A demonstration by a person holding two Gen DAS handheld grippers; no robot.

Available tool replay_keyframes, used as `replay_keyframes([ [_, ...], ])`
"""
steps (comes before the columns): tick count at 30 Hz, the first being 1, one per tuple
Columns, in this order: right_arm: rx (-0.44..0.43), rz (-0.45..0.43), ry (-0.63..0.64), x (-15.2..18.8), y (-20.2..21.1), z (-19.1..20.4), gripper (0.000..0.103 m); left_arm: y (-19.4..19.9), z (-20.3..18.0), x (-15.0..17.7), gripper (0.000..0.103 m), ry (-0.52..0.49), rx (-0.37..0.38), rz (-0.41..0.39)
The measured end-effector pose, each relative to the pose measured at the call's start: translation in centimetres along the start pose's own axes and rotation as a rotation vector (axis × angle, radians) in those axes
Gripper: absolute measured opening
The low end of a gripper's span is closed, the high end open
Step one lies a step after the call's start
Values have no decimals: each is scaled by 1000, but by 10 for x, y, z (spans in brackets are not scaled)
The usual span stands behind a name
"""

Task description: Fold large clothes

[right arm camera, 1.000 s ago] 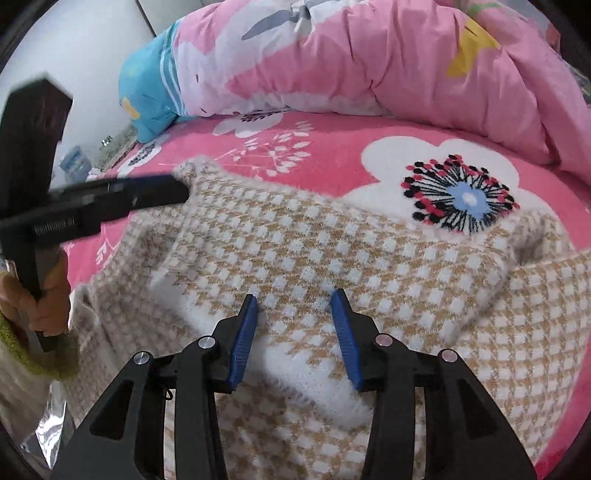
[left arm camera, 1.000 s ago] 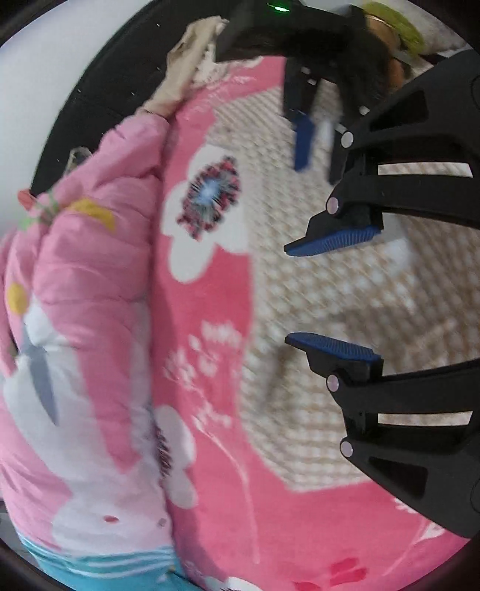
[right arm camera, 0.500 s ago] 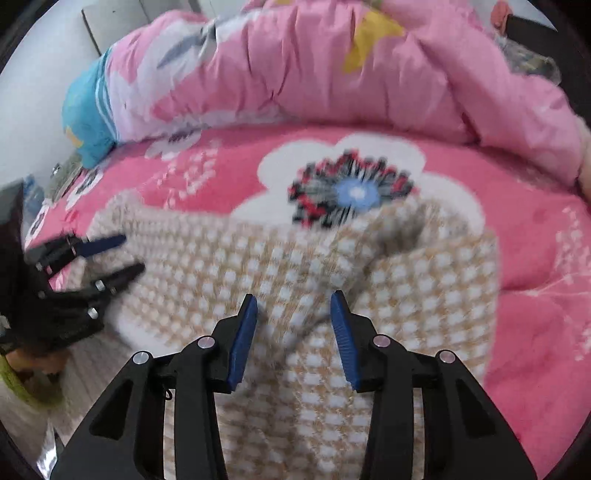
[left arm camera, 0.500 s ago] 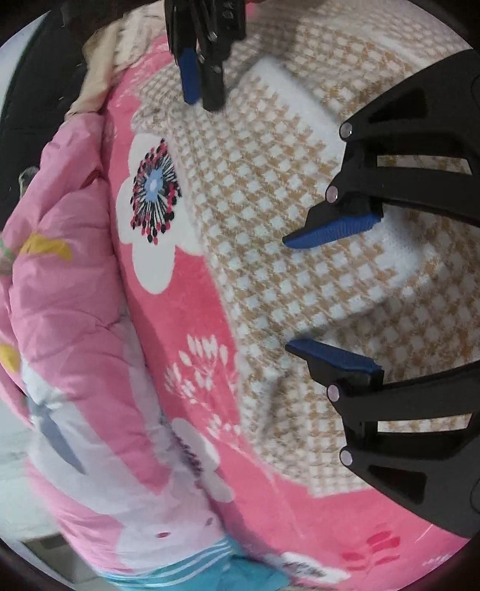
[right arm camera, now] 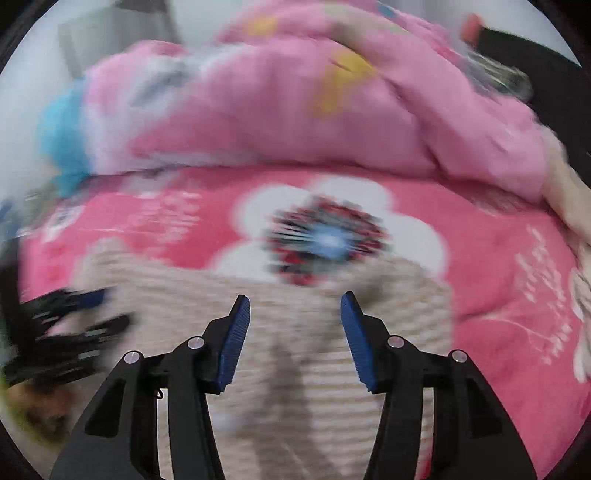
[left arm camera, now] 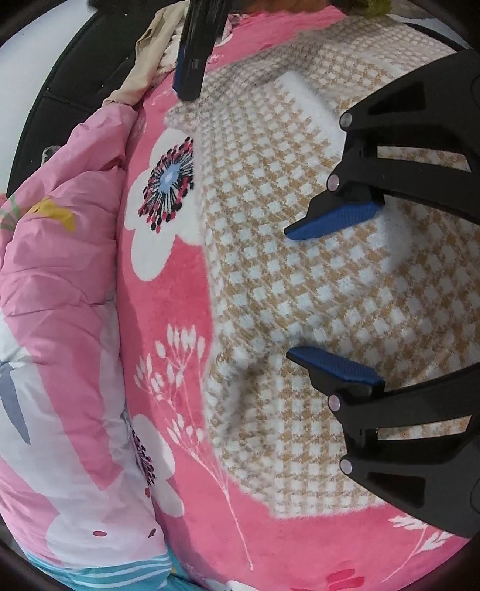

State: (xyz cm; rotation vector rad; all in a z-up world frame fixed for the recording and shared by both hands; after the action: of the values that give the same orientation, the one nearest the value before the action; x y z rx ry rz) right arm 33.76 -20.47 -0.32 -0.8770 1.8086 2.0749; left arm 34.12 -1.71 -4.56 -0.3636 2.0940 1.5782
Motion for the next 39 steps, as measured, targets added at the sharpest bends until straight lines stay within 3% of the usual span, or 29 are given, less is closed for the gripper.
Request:
replay_keyframes([
  [1,-84,-7,37,1,0,20,51,1,1,0,58,6,1,-3],
  [3,-122,32,100,10,-15,45,51,2,1,2,58,5,-7,-11],
  [5,-59,141,177,30,-51,63,51,4,-1,3,58,-4,-20,-15],
  [7,3,115,233,40,-58,72,51,5,-2,5,58,-14,-47,1],
  [9,15,122,199,35,-42,75,51,16,-4,6,58,-21,-71,-5],
  [12,-53,103,152,35,-8,76,51,38,-5,8,58,-33,-128,-16],
  [15,-53,76,145,49,36,72,57,77,0,17,58,-20,-150,-40],
  [17,-89,55,142,65,63,75,69,111,9,32,59,12,-150,-65],
  [20,-134,48,133,96,92,80,77,152,27,60,67,65,-141,-101],
  [24,-199,55,106,133,112,93,78,194,62,110,68,187,-178,-149],
  [30,-250,99,54,177,88,108,78,200,81,163,68,259,-146,-164],
  [34,-253,133,-17,194,65,102,78,184,77,180,62,271,-84,-143],
  [39,-256,129,-6,194,67,104,78,159,68,183,53,251,-90,-111],
])
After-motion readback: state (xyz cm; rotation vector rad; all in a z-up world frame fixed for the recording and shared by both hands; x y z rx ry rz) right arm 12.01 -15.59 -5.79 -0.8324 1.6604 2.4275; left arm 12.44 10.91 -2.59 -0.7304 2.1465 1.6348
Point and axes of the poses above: each gripper's, at about its wrist camera, not at the fingertips, and y roughly against the way its jaws point, z to its left, x to its underside, the point moved 2 cm from there along -y, roughly the way its jaws point, and after that the axes turned 9 degrees about y, right-handed, at the moved point
